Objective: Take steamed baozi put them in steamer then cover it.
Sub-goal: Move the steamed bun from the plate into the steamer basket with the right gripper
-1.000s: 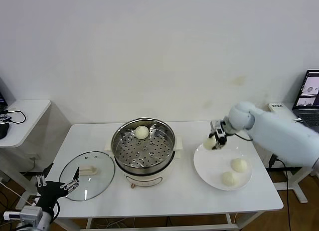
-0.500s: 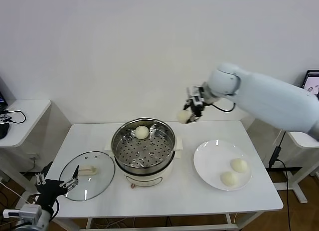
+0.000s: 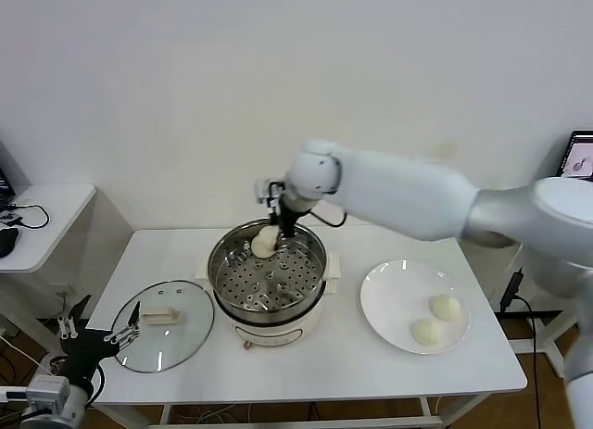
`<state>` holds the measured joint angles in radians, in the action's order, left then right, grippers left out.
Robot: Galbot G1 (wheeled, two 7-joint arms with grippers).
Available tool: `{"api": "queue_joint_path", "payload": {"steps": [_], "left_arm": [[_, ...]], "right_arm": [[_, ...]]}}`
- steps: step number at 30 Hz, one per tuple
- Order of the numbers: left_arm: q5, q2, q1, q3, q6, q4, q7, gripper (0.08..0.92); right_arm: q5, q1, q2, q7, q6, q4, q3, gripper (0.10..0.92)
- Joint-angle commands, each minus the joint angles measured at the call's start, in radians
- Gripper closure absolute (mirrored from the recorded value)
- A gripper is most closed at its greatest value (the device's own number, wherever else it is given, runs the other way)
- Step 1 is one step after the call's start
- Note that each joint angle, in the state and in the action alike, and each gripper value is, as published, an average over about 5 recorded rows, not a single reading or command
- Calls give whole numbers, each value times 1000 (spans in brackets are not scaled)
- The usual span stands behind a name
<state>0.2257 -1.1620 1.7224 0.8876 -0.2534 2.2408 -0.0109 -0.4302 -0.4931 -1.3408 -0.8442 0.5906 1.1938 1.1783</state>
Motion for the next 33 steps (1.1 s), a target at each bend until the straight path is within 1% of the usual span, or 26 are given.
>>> {"api": "queue_joint_path", "payload": {"steps": [1,14,24,27,30,33], "left_arm": [[1,-2,-6,3,-2,0,0,177],[3,-4,-6,5,-1,-4,0,177],[3,-5,-9,1,-1,-5,0,177],[3,-5,-7,1,-1,-3,0,177],[3,-4,-5,4,-1,1,0,177],[4,-2,-4,5,-2,5,1,177]], "right_arm": [[-36,87,-174,58,72,-117,12,448],[-16,136,-210,71,88,-166,1,448],[-43,136,-203,74,94,-158,-11,440],[-48,129,-191,68,96,-142,-14,385],[-45,105,-164,49,93,-112,-12,299],[-35,55,-111,8,80,-67,-10,231]]}}
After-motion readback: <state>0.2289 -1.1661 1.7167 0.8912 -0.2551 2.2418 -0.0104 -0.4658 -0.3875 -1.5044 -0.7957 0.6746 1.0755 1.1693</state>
